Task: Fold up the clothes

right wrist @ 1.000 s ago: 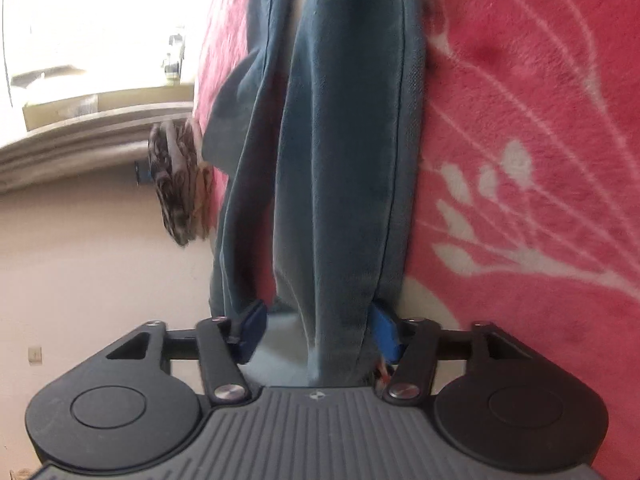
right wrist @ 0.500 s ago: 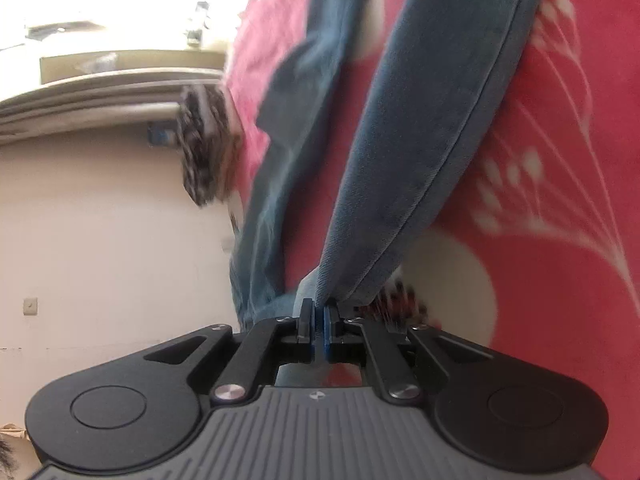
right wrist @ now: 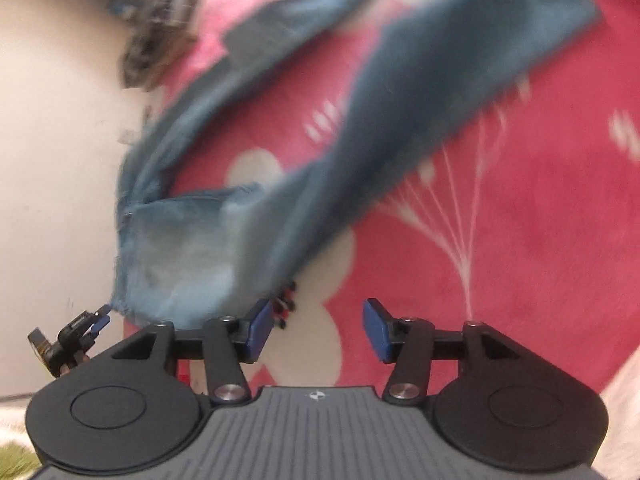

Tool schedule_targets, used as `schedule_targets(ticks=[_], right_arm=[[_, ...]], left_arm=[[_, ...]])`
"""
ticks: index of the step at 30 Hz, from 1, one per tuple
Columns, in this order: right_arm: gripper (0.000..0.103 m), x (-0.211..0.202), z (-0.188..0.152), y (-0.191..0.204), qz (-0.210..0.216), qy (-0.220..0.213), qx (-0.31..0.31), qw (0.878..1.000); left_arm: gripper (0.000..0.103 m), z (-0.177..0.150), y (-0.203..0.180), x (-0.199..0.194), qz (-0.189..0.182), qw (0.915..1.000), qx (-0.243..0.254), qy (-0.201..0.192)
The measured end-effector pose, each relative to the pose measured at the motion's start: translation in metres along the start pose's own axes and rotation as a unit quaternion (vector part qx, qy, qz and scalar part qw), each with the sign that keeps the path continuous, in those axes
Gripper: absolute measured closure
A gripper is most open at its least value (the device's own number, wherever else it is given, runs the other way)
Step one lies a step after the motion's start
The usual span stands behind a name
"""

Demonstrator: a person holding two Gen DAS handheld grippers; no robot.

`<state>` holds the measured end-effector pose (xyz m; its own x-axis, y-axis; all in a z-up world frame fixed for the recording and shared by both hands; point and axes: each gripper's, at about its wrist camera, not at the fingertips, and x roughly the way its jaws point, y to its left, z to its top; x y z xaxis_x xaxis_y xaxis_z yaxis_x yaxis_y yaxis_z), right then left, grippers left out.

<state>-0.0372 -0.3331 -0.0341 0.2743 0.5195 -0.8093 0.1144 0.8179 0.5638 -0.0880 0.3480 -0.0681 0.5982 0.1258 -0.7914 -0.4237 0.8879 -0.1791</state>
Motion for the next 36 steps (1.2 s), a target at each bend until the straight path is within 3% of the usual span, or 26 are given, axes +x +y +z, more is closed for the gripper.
schedule_targets(ticks=[3,6,10,14,17,22,26,30,33,36], right_arm=[[0.049,-0.005,0.028,0.036,0.035,-0.031,-0.061,0.997],[0.049,0.009,0.065,0.086,0.087,-0.049,-0.145,0.984],[0.049,0.062,0.127,0.176,0.157,-0.058,-0.235,0.957],[0.049,0.144,0.199,0.256,0.193,-0.028,-0.251,0.948],[0.048,0.219,0.249,0.303,0.187,0.014,-0.26,0.947],[0.044,0.324,0.295,0.335,0.137,0.065,-0.28,0.948],[0.044,0.371,0.302,0.334,0.137,0.111,-0.275,0.945],[0.044,0.411,0.302,0.342,0.153,0.163,-0.266,0.938],[0.053,0.424,0.285,0.348,0.154,0.201,-0.291,0.922],[0.071,0.421,0.268,0.355,0.149,0.21,-0.329,0.909]], left_arm=[[0.063,0.011,-0.01,-0.009,-0.009,0.9992,0.025,-0.029],[0.06,0.031,-0.035,0.004,-0.04,0.9979,0.042,-0.03],[0.058,0.066,-0.066,0.046,-0.08,0.9964,0.03,-0.005],[0.058,0.086,-0.088,0.08,-0.099,0.9947,0.025,0.012],[0.058,0.097,-0.099,0.098,-0.101,0.9936,0.05,0.012],[0.05,0.125,-0.103,0.132,-0.125,0.9896,0.067,0.027],[0.034,0.148,-0.101,0.17,-0.179,0.9796,0.052,0.074],[0.034,0.165,-0.094,0.204,-0.209,0.9728,0.016,0.099],[0.034,0.171,-0.084,0.225,-0.252,0.9591,-0.024,0.126],[0.034,0.17,-0.077,0.238,-0.289,0.9448,-0.045,0.147]])
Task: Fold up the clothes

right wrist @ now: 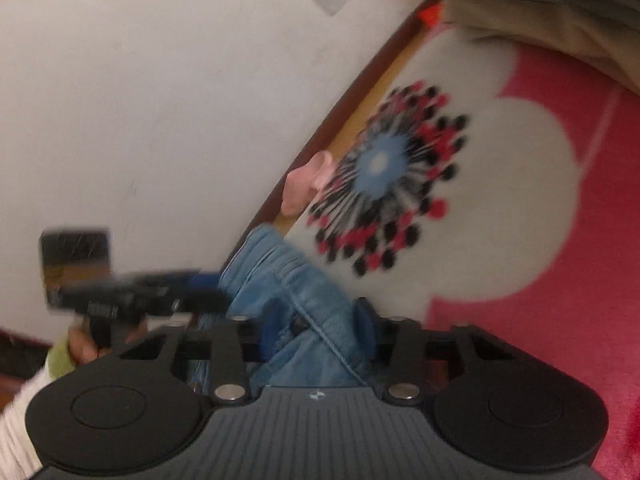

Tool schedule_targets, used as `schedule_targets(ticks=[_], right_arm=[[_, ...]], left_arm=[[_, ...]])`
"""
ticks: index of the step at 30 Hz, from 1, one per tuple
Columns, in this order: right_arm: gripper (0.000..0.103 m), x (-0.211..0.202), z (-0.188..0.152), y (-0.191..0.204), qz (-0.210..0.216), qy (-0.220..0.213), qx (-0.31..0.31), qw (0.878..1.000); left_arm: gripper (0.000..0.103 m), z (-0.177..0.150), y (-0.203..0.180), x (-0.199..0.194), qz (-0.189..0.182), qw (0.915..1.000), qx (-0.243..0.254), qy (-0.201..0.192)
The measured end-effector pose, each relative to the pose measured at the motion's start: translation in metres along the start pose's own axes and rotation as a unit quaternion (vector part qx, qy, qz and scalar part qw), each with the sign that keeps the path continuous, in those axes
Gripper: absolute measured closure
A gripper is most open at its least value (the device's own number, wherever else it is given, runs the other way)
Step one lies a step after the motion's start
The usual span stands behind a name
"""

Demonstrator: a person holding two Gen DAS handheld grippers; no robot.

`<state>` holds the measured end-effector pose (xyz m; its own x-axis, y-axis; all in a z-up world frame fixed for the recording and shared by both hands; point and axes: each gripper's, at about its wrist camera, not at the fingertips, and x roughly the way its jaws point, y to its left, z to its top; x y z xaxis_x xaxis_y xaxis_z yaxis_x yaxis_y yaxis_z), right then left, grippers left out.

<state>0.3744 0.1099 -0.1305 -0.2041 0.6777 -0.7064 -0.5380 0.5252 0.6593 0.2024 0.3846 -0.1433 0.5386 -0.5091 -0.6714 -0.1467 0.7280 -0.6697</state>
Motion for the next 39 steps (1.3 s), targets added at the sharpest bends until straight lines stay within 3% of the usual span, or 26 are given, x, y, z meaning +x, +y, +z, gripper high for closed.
schedule_targets(ticks=[2,5,7,8,10,12,14,15,16,17,19,22,24,27,32,35,39], right_arm=[[0.08,-0.002,-0.007,0.013,-0.013,-0.001,-0.026,1.0],[0.084,-0.016,-0.028,0.046,-0.042,-0.035,-0.103,0.993],[0.086,-0.035,-0.053,0.078,-0.073,-0.081,-0.178,0.978],[0.086,-0.044,-0.068,0.095,-0.097,-0.107,-0.222,0.964],[0.087,-0.057,-0.099,0.129,-0.157,-0.157,-0.317,0.922],[0.087,-0.051,-0.13,0.154,-0.229,-0.197,-0.409,0.861],[0.085,-0.023,-0.146,0.158,-0.295,-0.21,-0.472,0.804],[0.084,-0.004,-0.146,0.153,-0.318,-0.203,-0.482,0.791],[0.081,0.017,-0.14,0.143,-0.333,-0.187,-0.473,0.794],[0.081,0.034,-0.131,0.133,-0.343,-0.171,-0.453,0.805],[0.072,0.055,-0.11,0.111,-0.34,-0.152,-0.385,0.844],[0.065,0.026,-0.091,0.109,-0.273,-0.198,-0.256,0.906],[0.061,-0.003,-0.088,0.111,-0.224,-0.232,-0.2,0.925],[0.061,-0.028,-0.091,0.129,-0.183,-0.228,-0.199,0.935],[0.061,0.005,-0.1,0.164,-0.169,-0.121,-0.29,0.934],[0.062,0.029,-0.104,0.166,-0.166,-0.08,-0.297,0.937],[0.062,0.055,-0.101,0.167,-0.173,-0.035,-0.296,0.939]], left_arm=[[0.042,-0.004,-0.001,0.001,-0.011,0.9999,0.008,-0.002],[0.053,-0.015,-0.014,-0.01,-0.023,0.9984,0.037,-0.036],[0.056,-0.021,-0.022,-0.023,-0.042,0.9959,0.048,-0.064],[0.058,-0.024,-0.028,-0.031,-0.056,0.9939,0.053,-0.079],[0.058,-0.03,-0.043,-0.051,-0.077,0.9867,0.077,-0.121],[0.057,-0.033,-0.056,-0.066,-0.083,0.9782,0.096,-0.165],[0.055,-0.032,-0.061,-0.072,-0.059,0.973,0.096,-0.202],[0.054,-0.029,-0.058,-0.07,-0.034,0.9735,0.087,-0.209],[0.053,-0.025,-0.053,-0.066,-0.005,0.9749,0.075,-0.21],[0.053,-0.022,-0.045,-0.062,0.022,0.9762,0.059,-0.208],[0.053,-0.02,-0.027,-0.064,0.058,0.9773,0.019,-0.203],[0.05,-0.03,-0.014,-0.09,0.069,0.9743,-0.009,-0.214],[0.048,-0.043,-0.019,-0.107,0.076,0.9747,0.011,-0.21],[0.048,-0.066,-0.038,-0.119,0.103,0.9776,0.074,-0.168],[0.048,-0.113,-0.074,-0.1,0.158,0.9588,0.217,-0.092],[0.049,-0.132,-0.069,-0.082,0.16,0.9577,0.236,-0.043],[0.05,-0.142,-0.055,-0.076,0.169,0.9572,0.235,-0.01]])
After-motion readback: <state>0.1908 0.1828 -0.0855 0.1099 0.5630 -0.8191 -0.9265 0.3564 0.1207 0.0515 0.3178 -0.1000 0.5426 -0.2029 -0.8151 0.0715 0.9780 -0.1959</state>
